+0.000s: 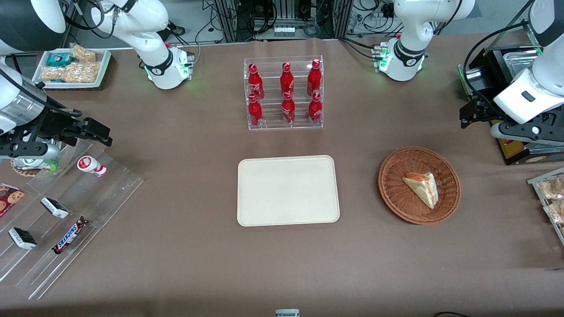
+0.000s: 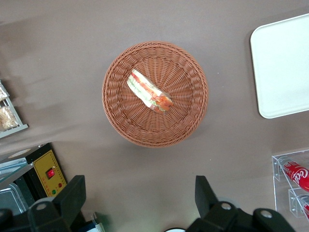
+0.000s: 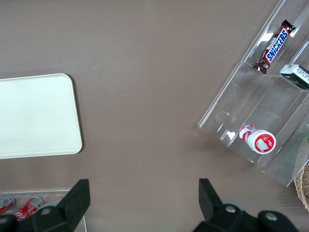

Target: Place sandwich from basket to tray

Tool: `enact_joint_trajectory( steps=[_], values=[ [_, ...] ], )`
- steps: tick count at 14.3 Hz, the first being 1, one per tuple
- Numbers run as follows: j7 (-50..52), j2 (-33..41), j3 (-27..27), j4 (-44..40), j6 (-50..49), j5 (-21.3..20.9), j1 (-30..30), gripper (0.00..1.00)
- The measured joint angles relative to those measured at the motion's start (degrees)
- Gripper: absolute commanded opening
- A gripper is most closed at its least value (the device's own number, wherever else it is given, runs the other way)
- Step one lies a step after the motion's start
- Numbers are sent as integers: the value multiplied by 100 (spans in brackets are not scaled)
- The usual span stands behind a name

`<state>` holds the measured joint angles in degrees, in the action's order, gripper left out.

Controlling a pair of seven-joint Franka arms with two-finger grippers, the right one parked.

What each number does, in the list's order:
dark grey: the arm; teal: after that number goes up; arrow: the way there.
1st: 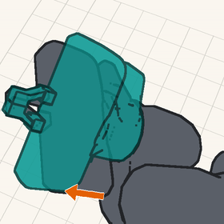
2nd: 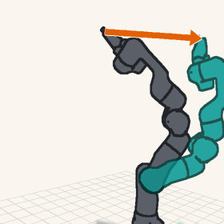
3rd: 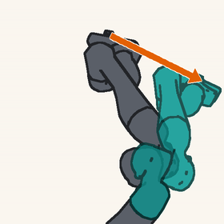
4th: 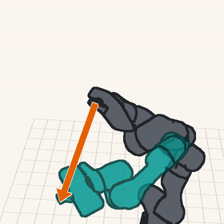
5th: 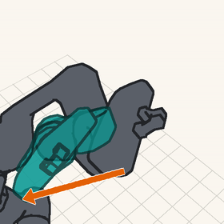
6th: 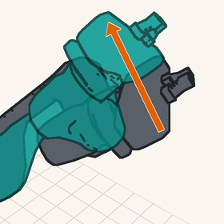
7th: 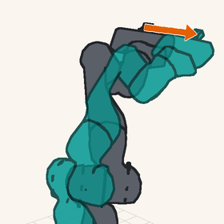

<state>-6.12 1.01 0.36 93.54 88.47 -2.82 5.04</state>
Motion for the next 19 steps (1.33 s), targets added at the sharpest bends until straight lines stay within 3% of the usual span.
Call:
enact_joint_trajectory(
  steps=[12,15,19],
  values=[
    [3,-171,-32,88,-313,0,-15,100],
    [4,-470,-62,484,337,-4,-33,100],
    [448,-689,-70,1691,2072,-6,-54,100]
  ],
)
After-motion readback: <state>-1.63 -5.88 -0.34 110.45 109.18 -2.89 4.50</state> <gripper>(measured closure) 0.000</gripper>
